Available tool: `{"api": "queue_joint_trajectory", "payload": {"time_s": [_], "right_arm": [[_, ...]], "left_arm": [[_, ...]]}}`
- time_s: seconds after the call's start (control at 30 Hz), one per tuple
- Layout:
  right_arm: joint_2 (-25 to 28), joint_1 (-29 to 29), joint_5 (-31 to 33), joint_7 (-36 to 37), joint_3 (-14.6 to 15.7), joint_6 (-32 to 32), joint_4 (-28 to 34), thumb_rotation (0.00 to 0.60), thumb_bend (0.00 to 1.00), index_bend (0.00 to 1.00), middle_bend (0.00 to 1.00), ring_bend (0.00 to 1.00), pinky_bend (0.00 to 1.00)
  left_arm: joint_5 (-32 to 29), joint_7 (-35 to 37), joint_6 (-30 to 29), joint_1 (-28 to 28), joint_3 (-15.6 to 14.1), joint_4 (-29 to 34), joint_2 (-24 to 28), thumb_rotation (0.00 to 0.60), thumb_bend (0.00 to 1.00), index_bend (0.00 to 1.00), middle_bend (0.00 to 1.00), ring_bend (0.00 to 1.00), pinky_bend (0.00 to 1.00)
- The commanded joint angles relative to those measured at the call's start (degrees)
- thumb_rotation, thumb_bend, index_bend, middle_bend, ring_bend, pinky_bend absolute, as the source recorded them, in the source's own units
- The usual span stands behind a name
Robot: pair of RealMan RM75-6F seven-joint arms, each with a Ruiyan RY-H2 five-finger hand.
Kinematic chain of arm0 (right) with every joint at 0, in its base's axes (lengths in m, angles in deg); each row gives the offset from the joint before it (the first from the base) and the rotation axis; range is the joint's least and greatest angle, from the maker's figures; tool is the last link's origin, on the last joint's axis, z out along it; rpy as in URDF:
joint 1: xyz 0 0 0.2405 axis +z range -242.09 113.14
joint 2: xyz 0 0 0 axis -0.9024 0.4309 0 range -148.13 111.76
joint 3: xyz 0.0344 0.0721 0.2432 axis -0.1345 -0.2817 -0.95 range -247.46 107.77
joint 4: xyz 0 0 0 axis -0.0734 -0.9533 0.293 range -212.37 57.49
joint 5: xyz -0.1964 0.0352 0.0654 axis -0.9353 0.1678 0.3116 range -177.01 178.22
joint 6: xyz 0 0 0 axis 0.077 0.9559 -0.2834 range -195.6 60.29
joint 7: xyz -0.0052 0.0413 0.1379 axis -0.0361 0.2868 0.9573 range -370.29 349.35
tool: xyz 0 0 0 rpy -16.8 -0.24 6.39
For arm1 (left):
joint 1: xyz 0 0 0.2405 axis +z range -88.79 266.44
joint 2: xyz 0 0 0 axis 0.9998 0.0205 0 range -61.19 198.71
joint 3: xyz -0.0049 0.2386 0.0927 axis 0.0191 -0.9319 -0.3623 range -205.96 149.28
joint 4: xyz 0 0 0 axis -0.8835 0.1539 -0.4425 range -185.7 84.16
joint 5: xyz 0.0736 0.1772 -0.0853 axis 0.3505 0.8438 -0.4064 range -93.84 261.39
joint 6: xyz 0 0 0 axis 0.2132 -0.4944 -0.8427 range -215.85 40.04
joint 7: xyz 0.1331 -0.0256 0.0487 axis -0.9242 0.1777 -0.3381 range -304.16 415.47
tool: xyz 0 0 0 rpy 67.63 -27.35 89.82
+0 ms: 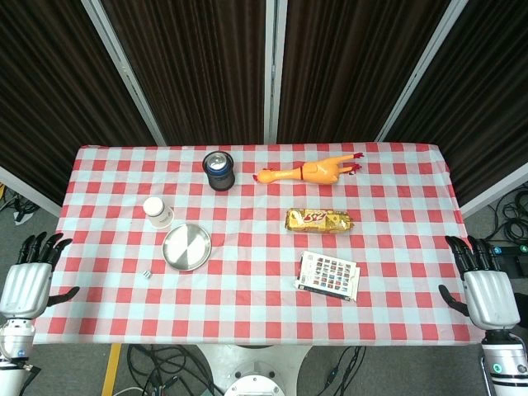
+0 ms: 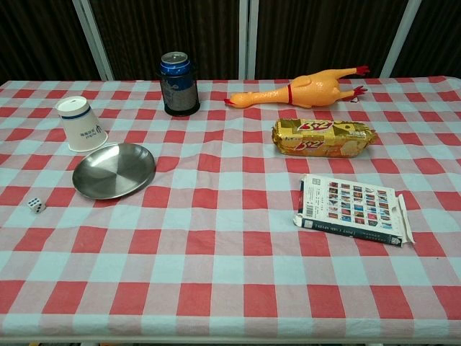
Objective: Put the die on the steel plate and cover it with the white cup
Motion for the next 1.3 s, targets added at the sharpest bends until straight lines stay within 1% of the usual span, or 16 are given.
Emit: {"api": "queue_joint_trajectory", "payload": {"time_s": [0.03,0.23,0.57,0.6,0.73,0.8,0.87,0.9,0.93,0.97,1.0,1.03,1.07,1.17,1.3], "right_arm": [[0.1,0.0,0.0,0.1,0.0,0.1,0.0,0.6,0.17,0.02,0.11,0.0,0.01],[0.2,-0.4,-0.4,0.6,0.1,0.8,0.0,0.6,0.17,0.02,0.11,0.0,0.01],[0.2,-1.1,-0.9,2.0,0.4,2.0,-0.7,0.6,0.17,0.02,0.11,0.0,0.01],[0.2,-1.1,-1.0,2.1,0.4,1.9,-0.8,0.6,0.17,0.02,0.11,0.0,0.01],[0.2,-0.9,-0.9,2.3,0.4,1.5,-0.9,0.6,0.17,0.02,0.12,0.0,0.01],[0.2,-0.7,-0.9,2.2,0.3,1.2,-0.8,0.6,0.17,0.02,0.12,0.0,0.01],[0.3,-0.5,-0.9,2.1,0.1,1.1,-0.7,0.6,0.17,0.02,0.12,0.0,0.01],[0.3,-0.4,-0.9,2.0,0.0,1.0,-0.7,0.6,0.17,0.02,0.12,0.0,0.01],[0.4,-0.3,-0.9,2.0,0.0,1.0,-0.7,0.6,0.17,0.02,0.13,0.0,0.02],[0.4,-0.2,-0.9,2.0,-0.1,1.0,-0.7,0.6,0.17,0.02,0.13,0.0,0.02],[0.5,-0.2,-0.8,2.0,-0.1,0.9,-0.7,0.6,0.17,0.02,0.13,0.0,0.02],[0.5,-0.2,-0.8,2.0,-0.2,0.9,-0.7,0.6,0.17,0.02,0.13,0.0,0.02],[0.6,-0.1,-0.7,2.0,-0.2,0.8,-0.6,0.6,0.17,0.02,0.13,0.0,0.02],[0.7,-0.2,-0.5,2.1,-0.2,0.8,-0.6,0.6,0.17,0.02,0.14,0.0,0.02],[0.8,-0.4,-0.3,2.2,-0.1,0.9,-0.6,0.6,0.17,0.02,0.14,0.0,0.03]], "left_arm": [[-0.3,-0.4,-0.5,0.1,0.4,-0.1,-0.6,0.6,0.04,0.16,0.1,0.02,0.03],[0.2,-0.3,-0.8,0.3,-0.1,0.0,-0.8,0.6,0.04,0.16,0.1,0.02,0.03],[1.1,0.5,-2.2,0.6,0.3,0.2,-1.1,0.6,0.03,0.16,0.1,0.02,0.04],[1.1,0.6,-2.1,0.5,0.4,0.2,-1.1,0.6,0.03,0.16,0.11,0.03,0.04],[1.8,0.6,-1.0,-0.6,0.5,0.1,-1.3,0.6,0.03,0.18,0.2,0.12,0.09],[2.4,0.6,-0.2,-1.5,0.8,-0.2,-1.5,0.6,0.03,0.2,0.24,0.17,0.13],[2.7,0.9,1.6,-3.0,1.1,-0.6,-1.9,0.6,0.04,0.24,0.33,0.27,0.24],[2.9,1.2,2.7,-3.8,1.2,-0.9,-2.0,0.6,0.04,0.25,0.34,0.28,0.28],[2.8,1.6,4.3,-4.9,1.4,-1.4,-2.3,0.6,0.05,0.26,0.37,0.31,0.33],[2.8,1.8,5.7,-5.8,1.4,-1.7,-2.5,0.6,0.06,0.28,0.41,0.36,0.42],[2.7,2.2,7.1,-6.7,1.6,-2.1,-2.9,0.6,0.07,0.29,0.43,0.39,0.48],[2.5,2.7,8.6,-7.6,1.7,-2.5,-3.3,0.6,0.08,0.3,0.46,0.45,0.56],[2.3,3.0,10.7,-8.9,1.7,-3.1,-3.8,0.6,0.09,0.31,0.49,0.48,0.61],[1.5,4.4,15.7,-11.7,1.6,-4.7,-5.4,0.6,0.11,0.33,0.61,0.61,0.75],[1.3,5.7,21.0,-14.9,1.2,-7.7,-7.8,0.6,0.14,0.34,0.68,0.7,0.85]]}}
